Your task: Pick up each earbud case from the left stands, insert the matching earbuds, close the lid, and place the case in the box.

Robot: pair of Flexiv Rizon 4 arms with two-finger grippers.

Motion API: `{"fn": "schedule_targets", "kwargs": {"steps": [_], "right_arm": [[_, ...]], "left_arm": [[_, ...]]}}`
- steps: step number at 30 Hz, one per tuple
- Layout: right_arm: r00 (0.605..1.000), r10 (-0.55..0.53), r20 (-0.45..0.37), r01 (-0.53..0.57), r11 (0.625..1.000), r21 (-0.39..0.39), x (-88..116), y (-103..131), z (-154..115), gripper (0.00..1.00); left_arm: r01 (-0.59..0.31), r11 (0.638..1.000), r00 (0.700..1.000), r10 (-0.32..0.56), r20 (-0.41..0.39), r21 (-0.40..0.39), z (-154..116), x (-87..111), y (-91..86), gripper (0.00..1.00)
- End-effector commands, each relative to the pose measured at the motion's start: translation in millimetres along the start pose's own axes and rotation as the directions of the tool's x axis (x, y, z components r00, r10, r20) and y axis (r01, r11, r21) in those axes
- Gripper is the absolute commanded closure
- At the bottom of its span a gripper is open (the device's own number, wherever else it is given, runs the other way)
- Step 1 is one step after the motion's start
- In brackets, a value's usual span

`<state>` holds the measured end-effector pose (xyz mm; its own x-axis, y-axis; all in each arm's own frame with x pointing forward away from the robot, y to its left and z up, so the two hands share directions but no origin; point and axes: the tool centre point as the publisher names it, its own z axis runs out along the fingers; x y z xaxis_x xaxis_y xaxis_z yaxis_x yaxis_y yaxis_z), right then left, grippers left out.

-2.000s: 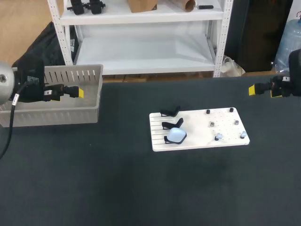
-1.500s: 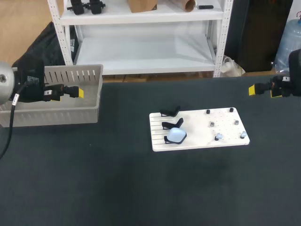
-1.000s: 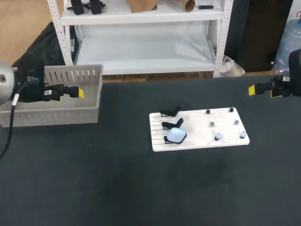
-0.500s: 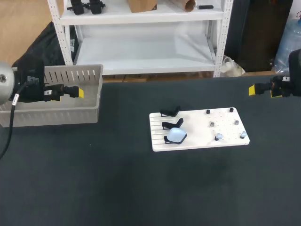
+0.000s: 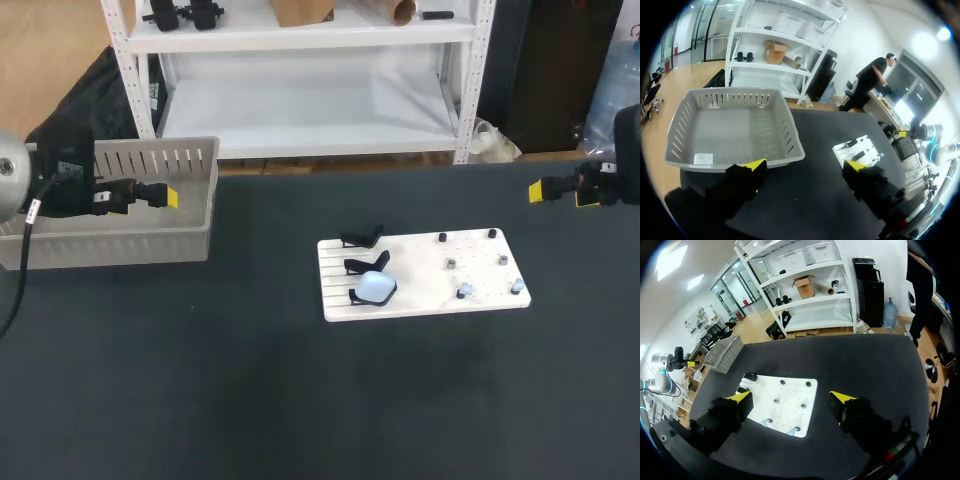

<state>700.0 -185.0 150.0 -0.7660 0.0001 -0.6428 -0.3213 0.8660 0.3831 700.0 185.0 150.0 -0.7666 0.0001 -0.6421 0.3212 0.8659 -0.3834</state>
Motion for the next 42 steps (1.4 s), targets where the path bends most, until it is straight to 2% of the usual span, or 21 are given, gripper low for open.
{"fn": "schedule_targets", "kwargs": {"steps": [1,12,14,16,19,25,29,34,38,42], "right_arm": [[1.0,0.0,0.0,0.0,1.0,0.0,0,0,0,0.0],[1.0,0.0,0.0,0.0,1.0,0.0,0,0,0,0.0],[1.0,0.0,0.0,0.0,1.0,0.0,0,0,0,0.0],[1.0,0.0,0.0,0.0,1.0,0.0,0,0,0,0.0],[1.0,0.0,0.0,0.0,1.0,0.0,0,0,0,0.0],[1.0,0.0,0.0,0.0,1.0,0.0,0,0,0,0.0],[1.0,0.0,0.0,0.0,1.0,0.0,0,0,0,0.0],[1.0,0.0,0.0,0.0,1.0,0.0,0,0,0,0.0],[1.0,0.0,0.0,0.0,1.0,0.0,0,0,0,0.0],[1.0,0.0,0.0,0.0,1.0,0.0,0,0,0,0.0]], "left_arm": [[0.0,1.0,1.0,0.0,0.0,0.0,0,0.0,0.0,0.0],[0.0,1.0,1.0,0.0,0.0,0.0,0,0.0,0.0,0.0],[-0.035,0.999,0.999,0.035,-0.032,-0.01,7,-1.3,-11.7,0.0],[-0.085,0.996,0.996,0.084,-0.025,-0.031,14,-2.2,-21.7,0.0],[-0.123,0.992,0.992,0.123,0.002,-0.022,21,-6.3,-34.2,0.0],[-0.235,0.971,0.97,0.231,0.077,0.05,27,-15.0,-48.7,0.0],[-0.377,0.921,0.925,0.368,0.097,0.098,30,-18.7,-56.3,0.0],[-0.534,0.825,0.845,0.521,0.119,0.184,34,-21.3,-69.2,0.0],[-0.616,0.745,0.785,0.605,0.129,0.256,39,-18.5,-81.1,0.0],[-0.669,0.662,0.733,0.662,0.156,0.337,46,-6.6,-94.8,0.0]]}}
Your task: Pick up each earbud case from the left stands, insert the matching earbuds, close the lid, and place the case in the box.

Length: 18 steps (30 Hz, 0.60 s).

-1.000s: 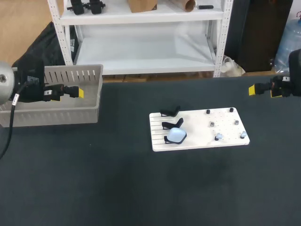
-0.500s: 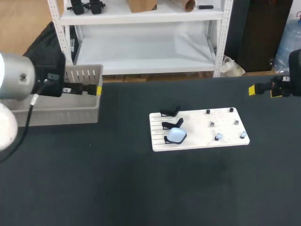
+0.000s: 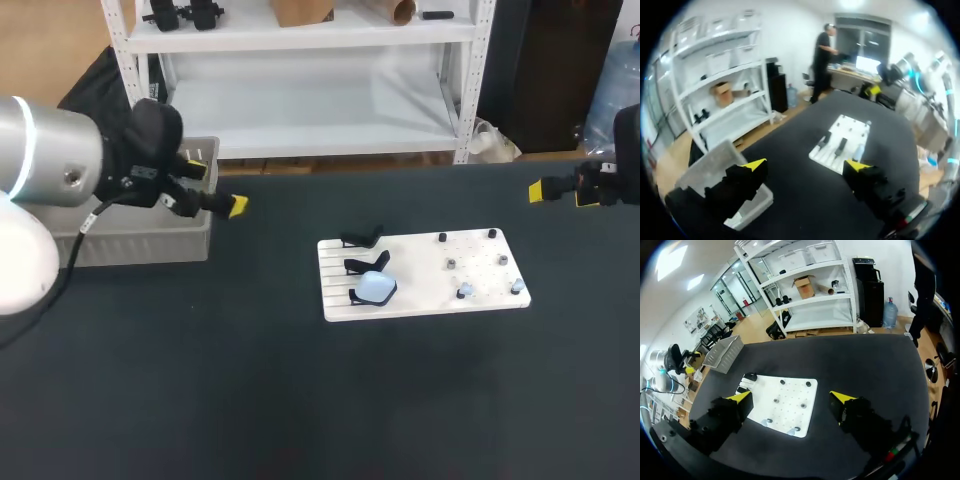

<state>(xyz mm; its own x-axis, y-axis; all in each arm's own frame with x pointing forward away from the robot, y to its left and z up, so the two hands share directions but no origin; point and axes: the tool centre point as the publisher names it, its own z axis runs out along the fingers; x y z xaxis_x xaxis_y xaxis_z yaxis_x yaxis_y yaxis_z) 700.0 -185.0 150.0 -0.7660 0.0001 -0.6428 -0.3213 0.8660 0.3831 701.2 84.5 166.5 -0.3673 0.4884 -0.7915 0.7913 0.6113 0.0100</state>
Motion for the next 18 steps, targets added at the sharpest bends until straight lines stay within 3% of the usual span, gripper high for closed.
{"fn": "schedule_targets", "kwargs": {"steps": [1,6,18], "right_arm": [[1.0,0.0,0.0,0.0,1.0,0.0,0,0,0,0.0],[1.0,0.0,0.0,0.0,1.0,0.0,0,0,0,0.0],[1.0,0.0,0.0,0.0,1.0,0.0,0,0,0,0.0]], "left_arm": [[-0.118,0.964,0.992,0.102,0.076,0.24,7,4.4,-8.9,0.0],[-0.192,0.94,0.98,0.168,0.107,0.283,13,14.7,-29.6,0.0],[-0.297,0.915,0.951,0.259,0.168,0.271,44,46.0,-84.5,0.0]]}}
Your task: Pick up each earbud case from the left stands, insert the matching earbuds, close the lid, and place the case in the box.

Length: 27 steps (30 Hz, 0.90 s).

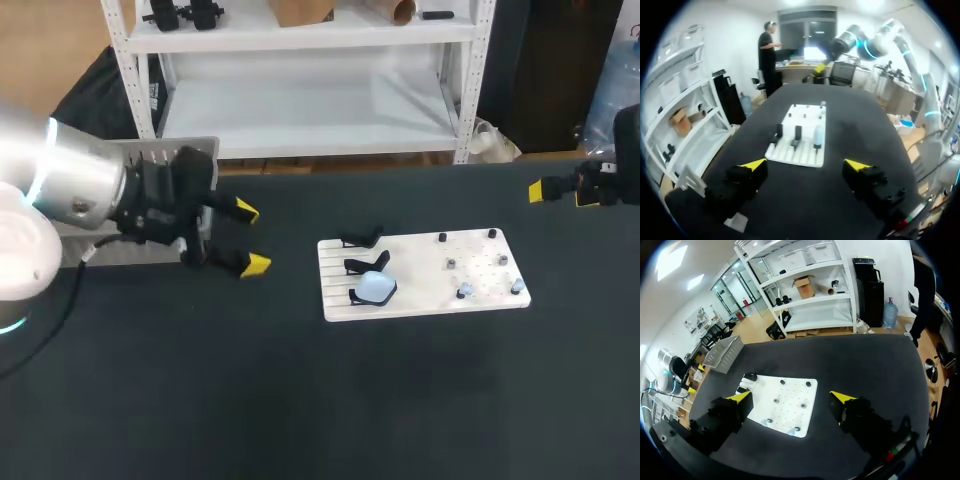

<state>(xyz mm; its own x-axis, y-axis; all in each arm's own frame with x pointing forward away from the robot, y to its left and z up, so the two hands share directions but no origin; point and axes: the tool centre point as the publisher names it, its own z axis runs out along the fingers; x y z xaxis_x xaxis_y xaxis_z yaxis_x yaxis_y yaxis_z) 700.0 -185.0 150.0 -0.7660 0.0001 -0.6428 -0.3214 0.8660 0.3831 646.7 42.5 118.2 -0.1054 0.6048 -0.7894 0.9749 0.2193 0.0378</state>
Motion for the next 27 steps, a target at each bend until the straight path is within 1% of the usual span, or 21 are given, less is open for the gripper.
{"fn": "schedule_targets", "kwargs": {"steps": [1,5,11,16,22,23,24,26,27], "right_arm": [[1.0,0.0,0.0,0.0,1.0,0.0,0,0,0,0.0],[1.0,0.0,0.0,0.0,1.0,0.0,0,0,0,0.0],[1.0,0.0,0.0,0.0,1.0,0.0,0,0,0,0.0],[1.0,0.0,0.0,0.0,1.0,0.0,0,0,0,0.0],[1.0,0.0,0.0,0.0,1.0,0.0,0,0,0,0.0],[1.0,0.0,0.0,0.0,1.0,0.0,0,0,0,0.0],[1.0,0.0,0.0,0.0,1.0,0.0,0,0,0,0.0],[1.0,0.0,0.0,0.0,1.0,0.0,0,0,0,0.0],[1.0,0.0,0.0,0.0,1.0,0.0,0,0,0,0.0]], "left_arm": [[-0.021,0.998,0.993,0.027,0.119,-0.055,24,4.0,-14.0,0.0],[-0.044,0.995,0.987,0.057,0.15,-0.09,43,1.6,-18.4,0.0],[-0.044,0.997,0.984,0.054,0.171,-0.062,66,-2.5,-18.0,0.0],[-0.057,0.998,0.978,0.059,0.198,-0.017,84,-8.7,-18.8,0.0],[-0.055,0.998,0.977,0.049,0.205,0.025,101,-9.5,-19.9,0.0],[-0.056,0.998,0.977,0.049,0.207,0.03,103,-10.1,-20.8,0.02],[-0.057,0.998,0.977,0.049,0.208,0.033,105,-10.8,-21.7,0.09],[-0.057,0.997,0.977,0.046,0.207,0.048,110,-12.0,-23.3,0.08],[-0.059,0.997,0.977,0.047,0.208,0.049,112,-12.4,-24.2,0.15]]}}
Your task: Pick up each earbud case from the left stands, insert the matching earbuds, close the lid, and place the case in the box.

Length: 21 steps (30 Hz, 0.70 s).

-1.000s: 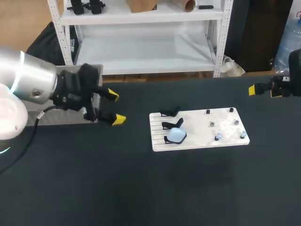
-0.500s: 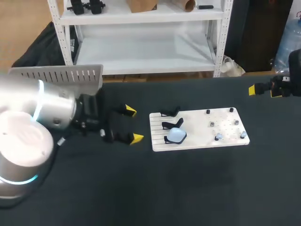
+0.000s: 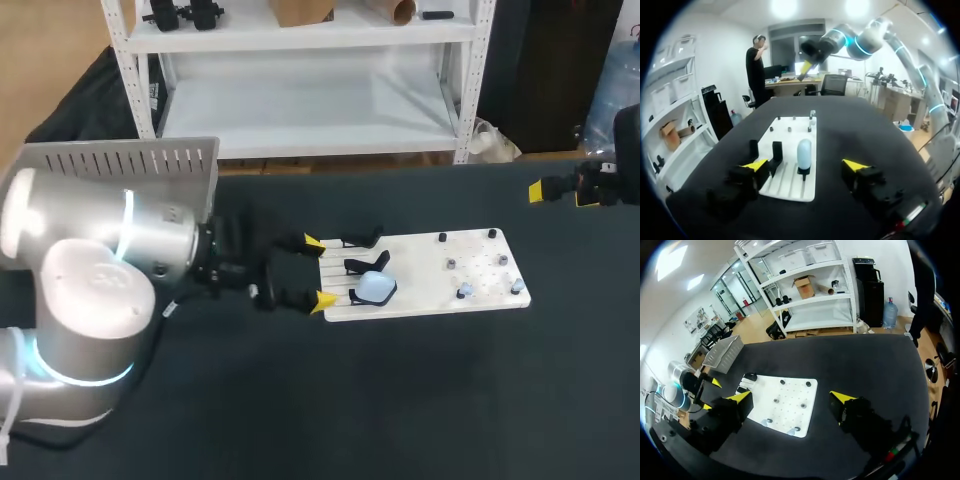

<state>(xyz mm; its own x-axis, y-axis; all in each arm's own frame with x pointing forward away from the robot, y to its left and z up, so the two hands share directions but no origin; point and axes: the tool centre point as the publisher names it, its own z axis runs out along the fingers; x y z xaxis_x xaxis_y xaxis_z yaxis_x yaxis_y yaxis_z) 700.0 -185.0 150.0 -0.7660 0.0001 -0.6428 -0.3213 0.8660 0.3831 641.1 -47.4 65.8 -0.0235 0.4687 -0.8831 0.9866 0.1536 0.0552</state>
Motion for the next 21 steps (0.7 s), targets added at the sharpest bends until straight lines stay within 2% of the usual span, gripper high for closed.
{"fn": "schedule_targets", "kwargs": {"steps": [1,2,4,6,9,13,19,21], "right_arm": [[1.0,0.0,0.0,0.0,1.0,0.0,0,0,0,0.0],[1.0,0.0,0.0,0.0,1.0,0.0,0,0,0,0.0],[1.0,0.0,0.0,0.0,1.0,0.0,0,0,0,0.0],[1.0,0.0,0.0,0.0,1.0,0.0,0,0,0,0.0],[1.0,0.0,0.0,0.0,1.0,0.0,0,0,0,0.0],[1.0,0.0,0.0,0.0,1.0,0.0,0,0,0,0.0],[1.0,0.0,0.0,0.0,1.0,0.0,0,0,0,0.0],[1.0,0.0,0.0,0.0,1.0,0.0,0,0,0,0.0]], "left_arm": [[-0.003,1.0,0.999,0.002,0.032,0.011,14,2.1,2.5,0.22],[-0.002,1.0,0.999,0.002,0.032,0.016,16,2.2,1.8,0.23],[-0.01,1.0,0.999,0.009,0.031,0.028,19,2.8,0.0,0.13],[-0.016,0.999,0.999,0.015,0.029,0.033,22,4.0,-1.7,0.16],[-0.016,0.999,1.0,0.015,0.025,0.036,27,6.1,-1.9,0.1],[-0.049,0.999,0.998,0.049,0.027,0.002,33,11.1,1.3,0.21],[-0.036,0.999,0.999,0.036,0.025,0.011,38,11.5,8.4,0.23],[-0.033,0.999,0.999,0.033,0.028,0.016,40,10.5,9.4,0.27]]}}
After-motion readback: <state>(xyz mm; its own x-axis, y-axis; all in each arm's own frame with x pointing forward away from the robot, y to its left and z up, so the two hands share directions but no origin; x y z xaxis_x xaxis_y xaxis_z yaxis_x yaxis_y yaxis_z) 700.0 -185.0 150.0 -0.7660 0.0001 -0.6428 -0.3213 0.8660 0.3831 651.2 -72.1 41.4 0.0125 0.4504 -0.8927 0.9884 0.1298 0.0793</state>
